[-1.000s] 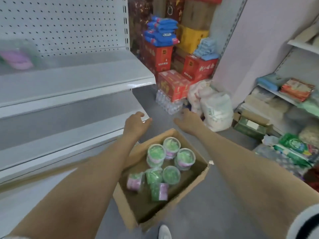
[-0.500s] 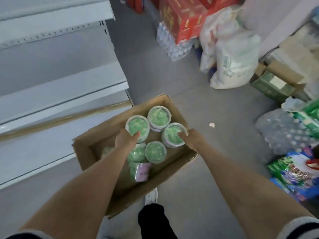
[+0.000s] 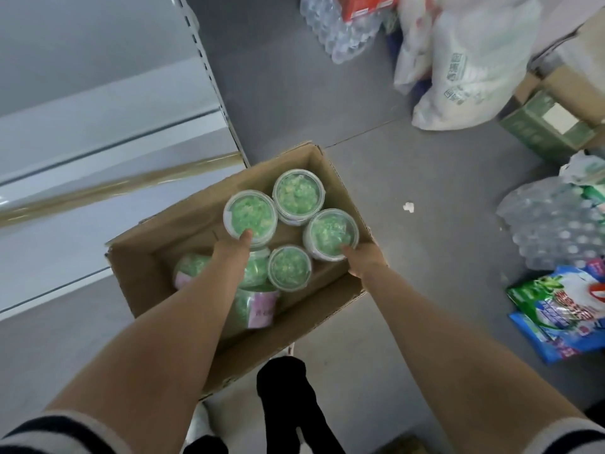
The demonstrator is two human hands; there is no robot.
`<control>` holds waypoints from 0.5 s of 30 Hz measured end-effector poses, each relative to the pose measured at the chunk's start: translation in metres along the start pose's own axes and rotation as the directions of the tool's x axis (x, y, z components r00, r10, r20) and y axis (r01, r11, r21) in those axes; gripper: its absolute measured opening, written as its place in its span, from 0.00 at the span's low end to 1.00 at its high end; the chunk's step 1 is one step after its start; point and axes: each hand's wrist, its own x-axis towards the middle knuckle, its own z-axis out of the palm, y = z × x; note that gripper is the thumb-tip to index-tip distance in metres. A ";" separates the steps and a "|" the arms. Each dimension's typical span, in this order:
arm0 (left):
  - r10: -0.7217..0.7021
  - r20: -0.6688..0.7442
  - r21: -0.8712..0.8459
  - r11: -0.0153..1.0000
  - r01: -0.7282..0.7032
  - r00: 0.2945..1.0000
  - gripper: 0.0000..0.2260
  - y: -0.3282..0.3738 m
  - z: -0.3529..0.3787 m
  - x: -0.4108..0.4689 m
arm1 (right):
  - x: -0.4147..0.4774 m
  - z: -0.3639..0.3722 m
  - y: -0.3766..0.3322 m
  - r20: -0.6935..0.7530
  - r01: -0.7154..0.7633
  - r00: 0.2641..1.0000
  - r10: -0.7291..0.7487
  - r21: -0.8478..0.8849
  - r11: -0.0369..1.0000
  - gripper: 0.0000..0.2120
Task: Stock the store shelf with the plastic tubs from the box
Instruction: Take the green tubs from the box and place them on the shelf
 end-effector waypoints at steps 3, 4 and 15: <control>-0.052 0.017 -0.117 0.992 0.053 0.999 0.30 0.003 -0.003 0.013 | 0.001 0.001 0.002 -0.041 -0.062 0.997 0.065 0.061 0.996 0.26; -0.054 0.022 -0.137 0.989 0.057 0.998 0.30 0.004 -0.005 0.017 | 0.001 0.002 0.002 -0.041 -0.067 0.997 0.070 0.079 0.995 0.25; -0.039 0.105 -0.255 0.965 0.064 0.994 0.18 -0.024 -0.068 -0.001 | -0.068 0.050 0.012 0.025 -0.064 0.998 0.059 0.430 0.901 0.23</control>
